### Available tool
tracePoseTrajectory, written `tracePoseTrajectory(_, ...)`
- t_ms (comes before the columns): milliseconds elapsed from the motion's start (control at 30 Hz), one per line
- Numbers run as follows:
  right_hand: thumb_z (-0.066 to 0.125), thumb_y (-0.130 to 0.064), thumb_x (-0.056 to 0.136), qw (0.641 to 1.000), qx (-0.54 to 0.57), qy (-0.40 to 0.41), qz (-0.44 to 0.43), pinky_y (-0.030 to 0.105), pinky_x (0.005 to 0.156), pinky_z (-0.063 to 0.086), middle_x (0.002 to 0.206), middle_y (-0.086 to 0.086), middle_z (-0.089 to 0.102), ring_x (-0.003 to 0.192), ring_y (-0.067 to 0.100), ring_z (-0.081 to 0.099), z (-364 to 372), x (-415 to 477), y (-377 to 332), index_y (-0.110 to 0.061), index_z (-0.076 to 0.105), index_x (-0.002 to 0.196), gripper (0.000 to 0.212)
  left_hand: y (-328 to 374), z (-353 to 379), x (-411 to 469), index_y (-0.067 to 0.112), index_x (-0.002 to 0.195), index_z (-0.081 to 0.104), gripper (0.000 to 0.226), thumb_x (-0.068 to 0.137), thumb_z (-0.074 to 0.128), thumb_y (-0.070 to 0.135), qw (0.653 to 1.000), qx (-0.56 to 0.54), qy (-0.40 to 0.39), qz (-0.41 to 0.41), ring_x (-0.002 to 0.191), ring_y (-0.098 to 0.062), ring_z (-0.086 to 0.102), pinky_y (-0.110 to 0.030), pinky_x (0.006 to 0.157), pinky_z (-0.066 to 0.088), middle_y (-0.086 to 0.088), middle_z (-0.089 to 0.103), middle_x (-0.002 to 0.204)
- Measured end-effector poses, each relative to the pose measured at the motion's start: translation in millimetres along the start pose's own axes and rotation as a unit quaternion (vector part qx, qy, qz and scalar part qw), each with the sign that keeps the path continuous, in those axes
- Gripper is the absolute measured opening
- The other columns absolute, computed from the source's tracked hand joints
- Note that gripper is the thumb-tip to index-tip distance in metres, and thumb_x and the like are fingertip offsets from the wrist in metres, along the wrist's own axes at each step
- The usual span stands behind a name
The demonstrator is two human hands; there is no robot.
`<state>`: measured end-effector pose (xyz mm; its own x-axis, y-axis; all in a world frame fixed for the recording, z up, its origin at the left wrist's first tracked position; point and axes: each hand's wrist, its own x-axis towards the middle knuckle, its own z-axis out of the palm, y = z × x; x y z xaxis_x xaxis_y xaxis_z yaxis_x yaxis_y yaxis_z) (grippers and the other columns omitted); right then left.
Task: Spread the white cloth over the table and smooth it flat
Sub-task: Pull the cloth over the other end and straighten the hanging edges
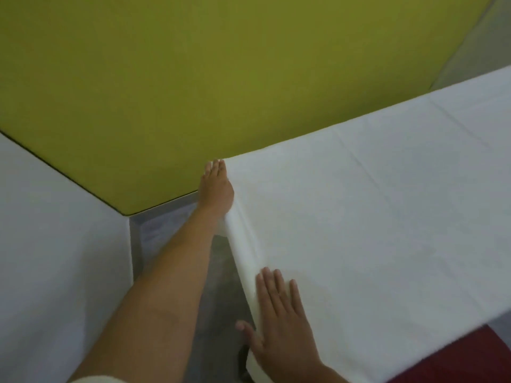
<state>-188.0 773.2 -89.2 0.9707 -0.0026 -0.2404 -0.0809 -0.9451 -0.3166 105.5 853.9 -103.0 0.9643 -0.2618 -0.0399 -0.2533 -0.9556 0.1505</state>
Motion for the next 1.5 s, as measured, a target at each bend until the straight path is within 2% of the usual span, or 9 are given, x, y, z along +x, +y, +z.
tracePoseTrajectory(133,0.029,-0.055,0.093,0.997,-0.002,0.047,0.058,0.04,0.109,0.016,0.143,0.012,0.047,0.131,0.029,0.045,4.6,20.5,-31.3,-0.006,0.052,0.135,0.069,-17.4,1.8,27.3,-0.002,0.149,0.015,0.05,0.099,0.024,0.006,0.995,-0.101,0.016,-0.001,0.147,-0.028,0.007,-0.036,0.119,0.012,-0.015,0.012,0.159)
tracePoseTrajectory(433,0.04,-0.051,0.092,0.996,-0.025,0.061,0.06,0.051,0.117,0.015,0.154,0.014,0.029,0.142,0.032,0.024,14.2,28.8,-44.6,-0.005,0.034,0.145,0.071,-23.5,1.6,26.3,0.001,0.147,0.023,0.048,0.101,0.026,0.012,0.993,-0.114,0.032,0.019,0.146,-0.029,0.012,-0.045,0.116,0.017,-0.015,0.017,0.158)
tracePoseTrajectory(600,0.016,-0.052,0.101,0.991,0.062,0.072,0.09,0.033,0.108,-0.022,0.151,-0.01,-0.027,0.137,0.011,-0.032,10.8,21.8,-37.0,-0.023,-0.013,0.15,0.064,-30.7,0.6,-5.1,0.007,0.148,0.026,0.048,0.102,0.024,0.02,0.994,-0.034,0.001,0.105,0.147,-0.028,0.009,-0.048,0.117,0.013,-0.012,0.016,0.159)
tracePoseTrajectory(700,0.008,-0.047,0.099,0.989,0.066,0.058,0.116,0.029,0.108,-0.023,0.146,-0.012,-0.036,0.134,0.009,-0.037,10.5,4.0,-35.0,-0.026,-0.026,0.143,0.06,-38.6,-4.9,-29.1,0.011,0.147,0.03,0.047,0.102,0.023,0.023,0.989,-0.018,-0.014,0.145,0.147,-0.022,0.01,-0.047,0.117,0.009,-0.008,0.017,0.159)
tracePoseTrajectory(833,0.036,-0.022,0.1,0.994,0.028,0.047,0.097,0.036,0.11,-0.021,0.147,-0.002,-0.042,0.133,0.018,-0.041,13.5,-11.2,-45.9,-0.023,-0.038,0.135,0.082,-42.2,-9.3,-57.9,0.013,0.149,0.023,0.048,0.103,0.021,0.025,0.985,-0.023,-0.036,0.168,0.147,-0.017,0.012,-0.043,0.117,0.01,-0.005,0.015,0.16)
tracePoseTrajectory(1067,0.029,-0.006,0.097,0.993,0.01,0.084,0.082,0.031,0.107,-0.023,0.153,0.001,-0.028,0.135,0.017,-0.036,20.2,-19.9,-55.1,-0.017,-0.02,0.147,0.071,-43.3,-13.9,-60.2,0.013,0.151,0.016,0.05,0.103,0.018,0.027,0.982,-0.047,-0.066,0.169,0.147,-0.019,0.009,-0.043,0.118,0.01,-0.005,0.008,0.161)
tracePoseTrajectory(1200,0.026,-0.023,0.102,0.962,0.132,0.14,0.196,0.022,0.113,-0.004,0.16,-0.007,0.001,0.141,0.003,-0.012,17.0,-5.6,-58.5,-0.022,0.005,0.152,0.054,-57.3,-7.4,-43.9,0.015,0.151,0.019,0.051,0.103,0.022,0.032,0.976,-0.104,-0.055,0.183,0.147,-0.021,0.009,-0.042,0.118,0.009,-0.006,0.01,0.16)
tracePoseTrajectory(1333,0.023,-0.032,0.102,0.944,0.1,0.155,0.274,0.028,0.115,-0.008,0.161,-0.002,0.002,0.147,0.014,-0.005,21.0,36.4,-83.9,-0.019,0.005,0.152,0.055,-83.6,4.5,-16.6,0.014,0.152,0.009,0.06,0.099,0.037,0.023,0.971,-0.208,-0.032,0.117,0.147,-0.023,0.013,-0.041,0.118,0.013,-0.007,0.011,0.16)
tracePoseTrajectory(1500,0.026,-0.031,0.101,0.915,0.082,0.177,0.352,0.034,0.116,-0.011,0.161,0.002,0.003,0.148,0.018,-0.005,19.3,67.5,-105.0,-0.017,0.005,0.153,0.058,-112.0,8.3,16.5,0.019,0.142,0.037,0.046,0.097,0.038,0.02,0.931,-0.33,-0.156,0.02,0.127,-0.031,0.046,-0.04,0.099,0.04,-0.009,0.048,0.142)
